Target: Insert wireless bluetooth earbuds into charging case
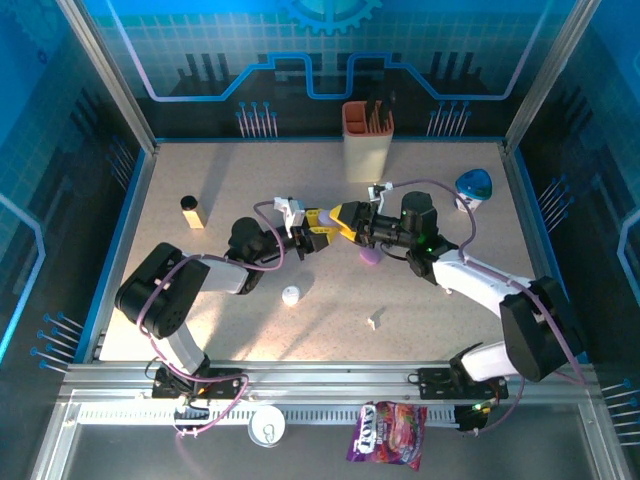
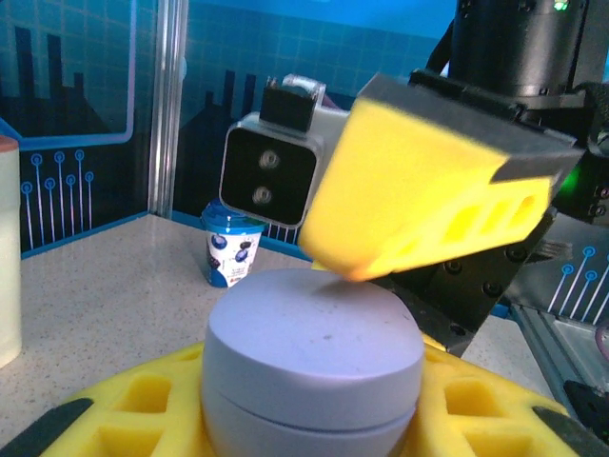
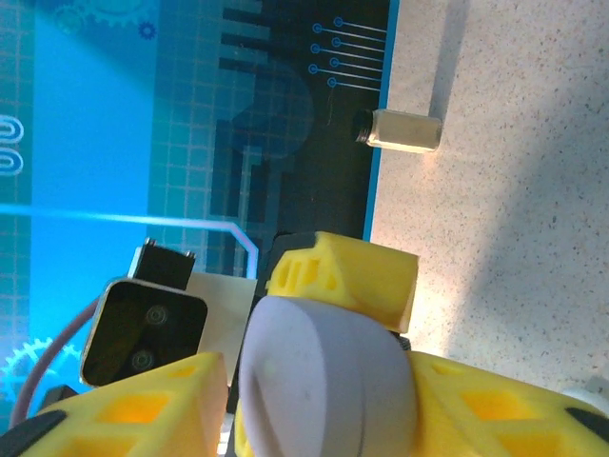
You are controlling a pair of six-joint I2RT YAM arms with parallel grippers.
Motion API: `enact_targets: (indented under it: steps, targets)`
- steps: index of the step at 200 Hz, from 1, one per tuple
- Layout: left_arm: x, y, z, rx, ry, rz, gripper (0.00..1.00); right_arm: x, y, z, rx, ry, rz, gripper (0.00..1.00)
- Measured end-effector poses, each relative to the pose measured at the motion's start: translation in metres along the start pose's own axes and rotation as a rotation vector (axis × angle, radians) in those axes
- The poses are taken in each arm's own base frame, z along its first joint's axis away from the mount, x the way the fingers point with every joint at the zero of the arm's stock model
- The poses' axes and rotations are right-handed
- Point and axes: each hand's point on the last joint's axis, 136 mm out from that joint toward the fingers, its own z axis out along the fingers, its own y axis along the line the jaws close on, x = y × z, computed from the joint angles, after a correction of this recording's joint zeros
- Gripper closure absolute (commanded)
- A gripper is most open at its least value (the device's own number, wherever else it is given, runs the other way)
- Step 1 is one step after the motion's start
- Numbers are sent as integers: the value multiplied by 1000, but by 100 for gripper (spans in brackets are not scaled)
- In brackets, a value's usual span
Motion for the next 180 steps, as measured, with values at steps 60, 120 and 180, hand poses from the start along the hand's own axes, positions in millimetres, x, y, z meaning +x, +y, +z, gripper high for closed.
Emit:
enact_targets:
  steps: [60,120,180]
  targets:
    - [-4,0,0,2,-10,10,69,-2,0,-1,-15,-6,33,80]
    - [-3,-4,-1,12,-7,21,17,-7,-20,-8,41,-43,24,83]
    - [17,-8,-16,-14,34,29,1,-45,-87,-73,342,-255,-8,82]
